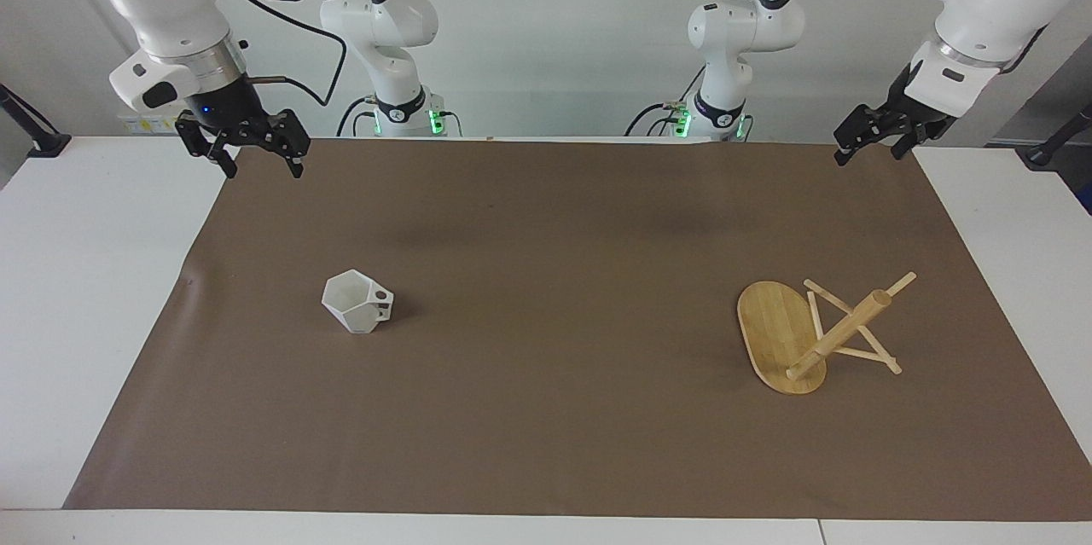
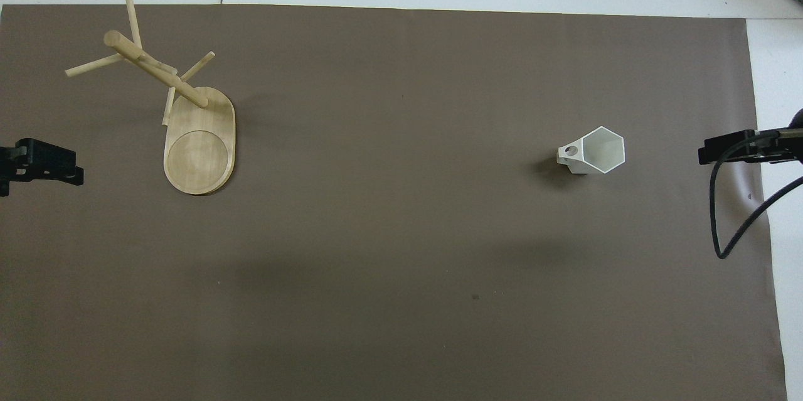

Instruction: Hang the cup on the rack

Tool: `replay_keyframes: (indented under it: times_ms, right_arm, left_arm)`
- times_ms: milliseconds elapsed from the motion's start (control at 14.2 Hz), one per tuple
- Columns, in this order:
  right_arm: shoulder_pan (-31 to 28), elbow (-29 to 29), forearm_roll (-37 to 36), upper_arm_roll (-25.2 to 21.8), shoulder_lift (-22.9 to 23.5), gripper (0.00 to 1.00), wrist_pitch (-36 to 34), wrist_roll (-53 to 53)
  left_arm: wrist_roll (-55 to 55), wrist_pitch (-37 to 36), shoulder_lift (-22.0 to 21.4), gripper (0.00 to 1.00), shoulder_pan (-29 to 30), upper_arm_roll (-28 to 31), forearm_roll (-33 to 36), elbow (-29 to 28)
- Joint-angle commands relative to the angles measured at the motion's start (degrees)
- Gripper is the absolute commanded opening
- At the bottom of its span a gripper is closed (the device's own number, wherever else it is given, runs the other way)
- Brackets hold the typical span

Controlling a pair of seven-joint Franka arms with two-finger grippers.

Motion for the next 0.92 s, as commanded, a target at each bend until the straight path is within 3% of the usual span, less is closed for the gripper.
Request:
replay_keyframes:
  times_ms: [0,141,424,848]
  right_arm:
    - [-0.4,-1.4,0.7,0.0,-1.1,1.0,1.0,-1.2]
    - [-0.4,-1.5,0.7,0.0,-1.1,1.0,1.1,-1.2]
    - [-0.4,-3.2,0.7,0.0,-1.5,1.0,4.9,-1.3]
    - [-0.4,-9.1,0.7,0.1,-1.5,1.0,14.1,-1.3]
  left_arm:
    - [0.7,1.2,-3.6,1.0,-0.6,-0.2,0.8,-5.9]
    - [1.8,5.4,-3.7,1.0,-0.6,-0.4,0.8,-6.8]
    - [5.2,2.8,-2.3,1.0,-0.8,-0.6,1.4,-2.7]
    - [11.2,3.4,-2.1,1.0,-1.1,-0.7,3.2,-2.3]
